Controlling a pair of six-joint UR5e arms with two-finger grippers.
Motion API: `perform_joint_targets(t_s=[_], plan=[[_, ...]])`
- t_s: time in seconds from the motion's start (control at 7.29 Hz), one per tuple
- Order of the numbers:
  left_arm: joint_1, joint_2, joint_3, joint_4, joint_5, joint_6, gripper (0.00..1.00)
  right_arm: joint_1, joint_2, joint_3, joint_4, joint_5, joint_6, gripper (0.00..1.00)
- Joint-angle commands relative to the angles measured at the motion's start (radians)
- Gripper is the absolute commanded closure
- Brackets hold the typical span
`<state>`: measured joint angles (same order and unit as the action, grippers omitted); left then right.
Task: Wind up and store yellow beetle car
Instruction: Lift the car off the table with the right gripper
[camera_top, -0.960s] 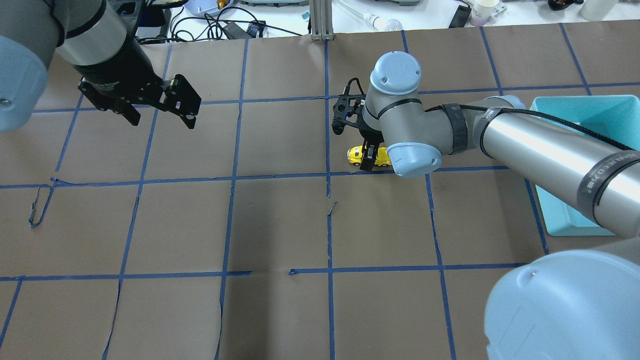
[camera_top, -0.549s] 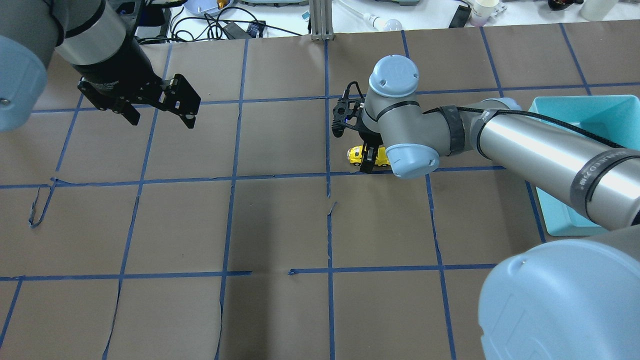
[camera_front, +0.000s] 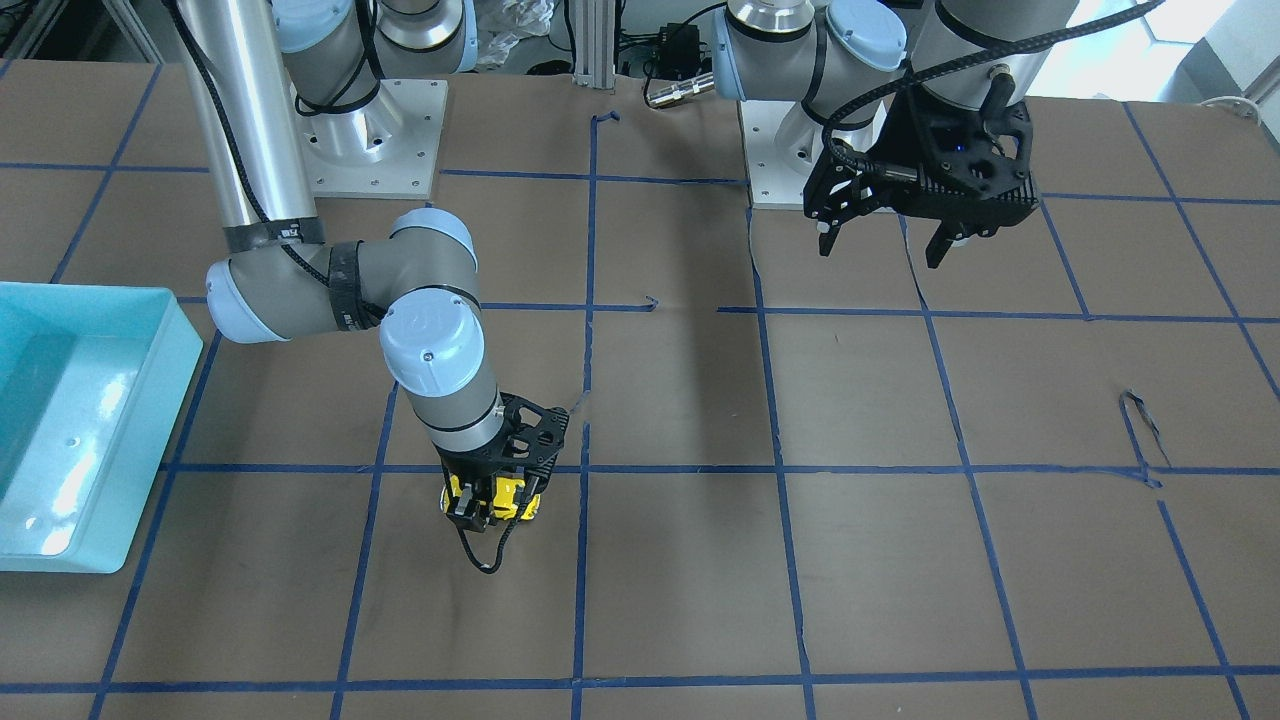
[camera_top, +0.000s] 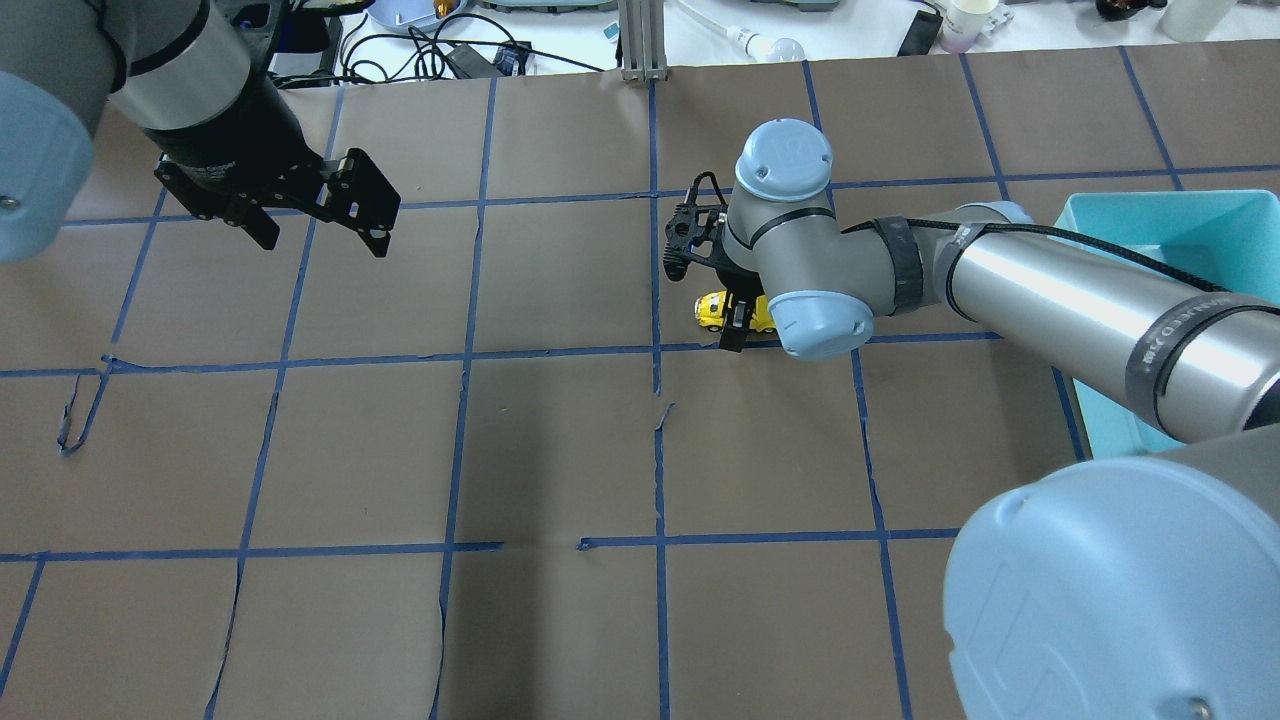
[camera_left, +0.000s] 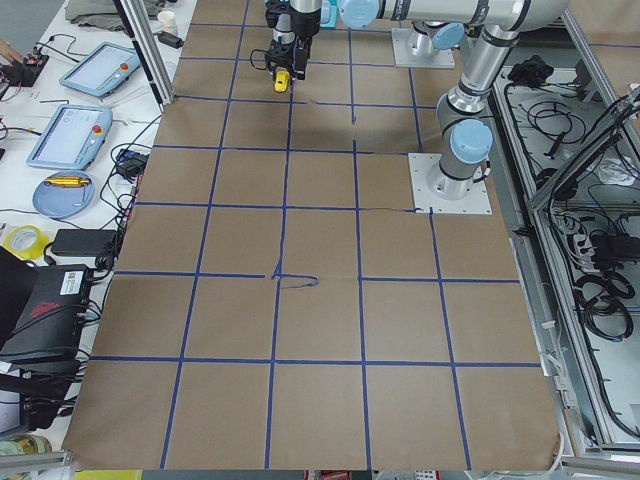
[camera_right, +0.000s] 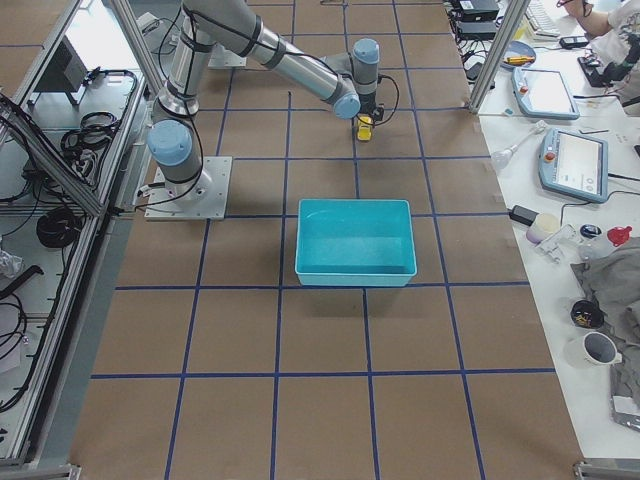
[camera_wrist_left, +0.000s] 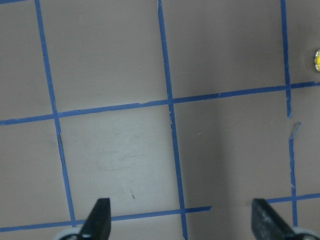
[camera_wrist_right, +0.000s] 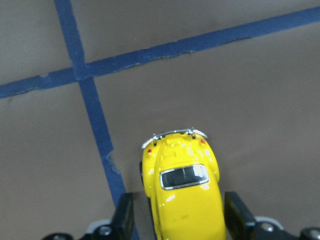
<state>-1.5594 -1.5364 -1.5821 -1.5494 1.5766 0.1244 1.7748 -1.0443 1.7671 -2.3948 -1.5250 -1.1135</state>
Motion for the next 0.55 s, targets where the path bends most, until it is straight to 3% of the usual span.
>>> perform_joint_targets(t_s=[0.0,0.27,0.41], plan=[[0.001,0.001,-0.001,0.0,0.0,0.001,0.0,0.0,-0.005,-0.006,0.002,-0.003,-0.026,1.0],[0.001,0.001,-0.001,0.0,0.0,0.0,0.0,-0.011,-0.029,-0.061,0.022,-0.006,-0.068,1.0],[0.001,0.001,-0.003,0.0,0.0,0.001,0.0,-0.02,-0.086,-0.077,0.095,-0.012,-0.069,1.0]])
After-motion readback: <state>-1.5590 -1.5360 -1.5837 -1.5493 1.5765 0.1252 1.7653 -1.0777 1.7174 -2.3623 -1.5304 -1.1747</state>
